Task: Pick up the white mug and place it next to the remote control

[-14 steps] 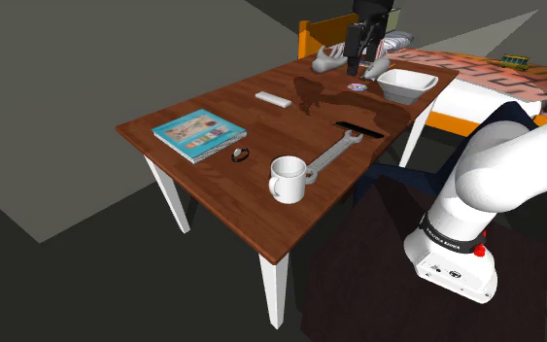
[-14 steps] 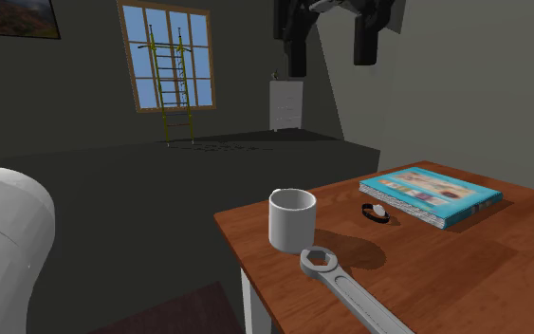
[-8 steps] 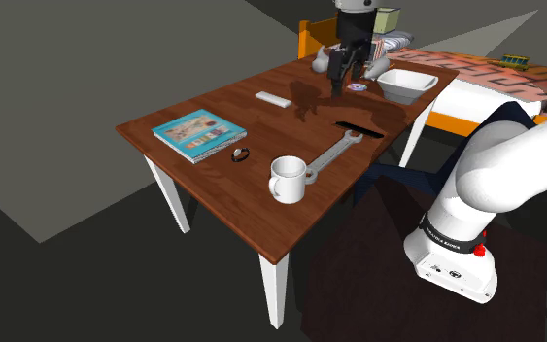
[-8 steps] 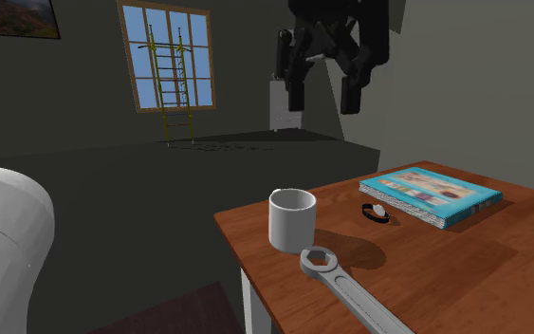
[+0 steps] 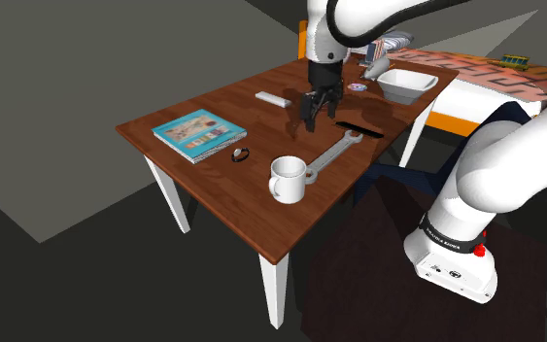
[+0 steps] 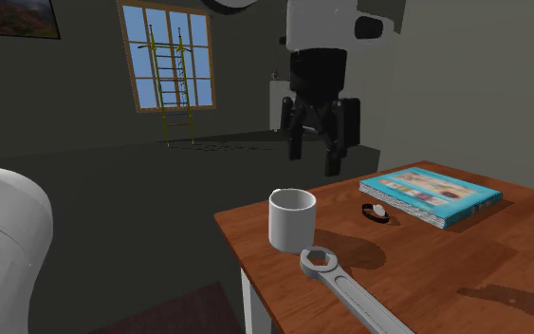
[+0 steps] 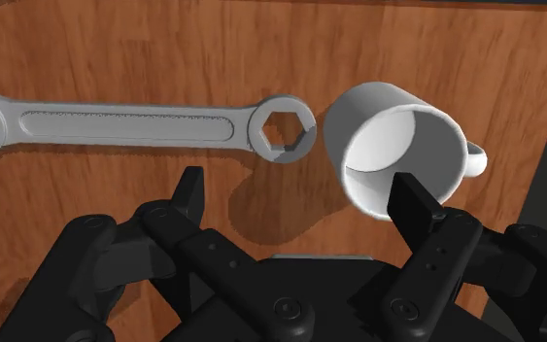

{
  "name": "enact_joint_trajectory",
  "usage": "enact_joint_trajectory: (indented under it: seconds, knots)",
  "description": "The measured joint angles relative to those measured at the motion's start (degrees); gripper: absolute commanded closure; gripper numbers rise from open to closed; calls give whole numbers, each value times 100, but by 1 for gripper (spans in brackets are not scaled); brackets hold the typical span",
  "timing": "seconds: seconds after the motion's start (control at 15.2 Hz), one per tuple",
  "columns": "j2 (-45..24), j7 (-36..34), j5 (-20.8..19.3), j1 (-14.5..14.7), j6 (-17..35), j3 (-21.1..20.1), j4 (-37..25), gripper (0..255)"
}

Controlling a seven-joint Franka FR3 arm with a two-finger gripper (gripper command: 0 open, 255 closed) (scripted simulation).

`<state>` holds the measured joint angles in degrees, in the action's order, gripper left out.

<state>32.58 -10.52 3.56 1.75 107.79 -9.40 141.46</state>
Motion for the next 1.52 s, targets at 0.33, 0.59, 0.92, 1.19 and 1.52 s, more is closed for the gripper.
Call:
enact_joint_trajectory:
  seconds: [0.33, 0.59, 0.92, 1.19, 1.52]
  knots:
    - [-704, -389, 206, 72, 891, -271, 244, 0]
    - [-1199, -593, 277, 101, 1430, -417, 310, 0]
    - [-1453, -623, 272, 96, 1894, -464, 524, 0]
    - [-1518, -629, 269, 94, 2025, -475, 587, 0]
    - [-1521, -630, 269, 95, 2036, -477, 594, 255]
